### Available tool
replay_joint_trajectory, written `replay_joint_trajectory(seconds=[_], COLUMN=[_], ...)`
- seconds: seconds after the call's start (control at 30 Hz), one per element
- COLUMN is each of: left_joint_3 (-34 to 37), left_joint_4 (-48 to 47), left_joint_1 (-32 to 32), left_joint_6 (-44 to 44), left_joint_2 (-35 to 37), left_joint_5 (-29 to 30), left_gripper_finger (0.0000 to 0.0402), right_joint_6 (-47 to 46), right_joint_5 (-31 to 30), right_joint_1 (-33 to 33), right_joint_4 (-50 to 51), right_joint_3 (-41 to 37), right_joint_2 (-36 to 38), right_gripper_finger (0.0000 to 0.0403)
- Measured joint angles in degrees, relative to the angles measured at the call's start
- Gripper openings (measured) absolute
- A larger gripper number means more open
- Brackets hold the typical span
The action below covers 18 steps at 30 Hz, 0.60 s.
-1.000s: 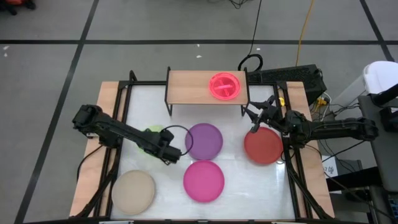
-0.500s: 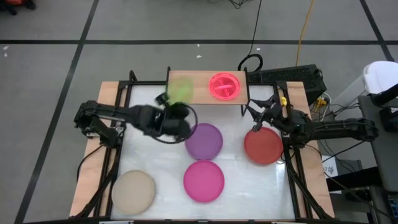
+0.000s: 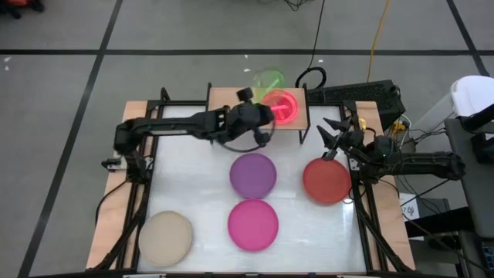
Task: Place and stack plates onto a shelf
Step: Stack the green plate on top of the light pink plate on the shelf
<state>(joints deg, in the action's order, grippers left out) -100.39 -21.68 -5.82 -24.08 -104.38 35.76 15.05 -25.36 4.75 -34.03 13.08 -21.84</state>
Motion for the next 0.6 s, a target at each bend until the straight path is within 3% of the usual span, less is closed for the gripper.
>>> replay_joint_trajectory(seconds=[0.2,0.6], left_joint_3=[0.0,0.0], left_joint_4=[6.3,7.3], left_joint_1=[-3.9,-6.4], left_joint_6=[-4.1,-6.1], left_joint_2=[-6.7,-12.4], left_joint_5=[-7.2,-10.3], left_gripper_finger=[0.0001,0.0028], right_joint_6=[0.7,2.6], right_joint_5=[0.0,-0.1], right_joint_1=[0.0,0.0], right_joint_4=[0.3,0.7], right_joint_3=[0.0,0.0], right_joint_2=[1.8,2.0], right_gripper_finger=[0.0153,0.0153])
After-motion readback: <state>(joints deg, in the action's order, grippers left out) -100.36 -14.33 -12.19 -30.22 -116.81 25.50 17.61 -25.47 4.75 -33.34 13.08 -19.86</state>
